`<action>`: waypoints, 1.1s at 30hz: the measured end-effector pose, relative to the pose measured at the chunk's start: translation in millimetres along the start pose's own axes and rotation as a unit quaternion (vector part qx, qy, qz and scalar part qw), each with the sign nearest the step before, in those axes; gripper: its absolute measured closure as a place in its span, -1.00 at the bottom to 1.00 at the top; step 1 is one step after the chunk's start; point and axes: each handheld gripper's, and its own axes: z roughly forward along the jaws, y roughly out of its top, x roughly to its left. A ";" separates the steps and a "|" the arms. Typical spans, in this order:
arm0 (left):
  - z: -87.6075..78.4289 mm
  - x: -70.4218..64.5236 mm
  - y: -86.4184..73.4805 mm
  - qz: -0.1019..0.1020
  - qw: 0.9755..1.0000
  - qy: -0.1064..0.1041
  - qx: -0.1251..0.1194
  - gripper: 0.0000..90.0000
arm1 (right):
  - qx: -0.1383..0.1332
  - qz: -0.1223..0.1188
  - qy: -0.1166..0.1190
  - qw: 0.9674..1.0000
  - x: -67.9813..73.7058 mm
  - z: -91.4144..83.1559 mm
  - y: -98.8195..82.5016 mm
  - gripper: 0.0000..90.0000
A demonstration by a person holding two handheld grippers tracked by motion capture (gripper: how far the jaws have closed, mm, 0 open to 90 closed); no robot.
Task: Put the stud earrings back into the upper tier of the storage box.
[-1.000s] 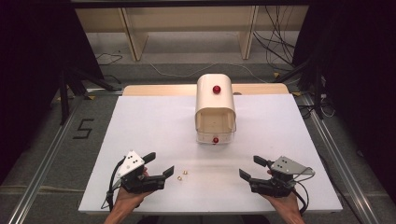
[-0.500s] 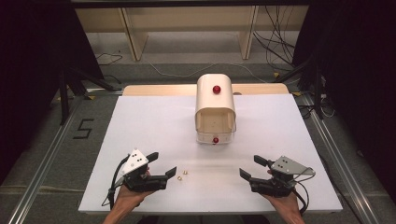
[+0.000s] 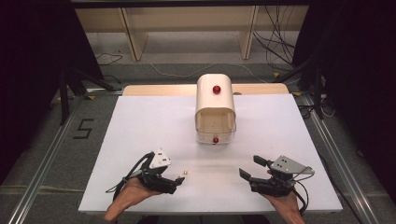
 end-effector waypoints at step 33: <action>55.9 11.5 9.7 0.047 0.985 -0.048 0.161 0.41 | 0.015 0.000 0.008 1.000 -0.7 5.3 -1.2 -0.40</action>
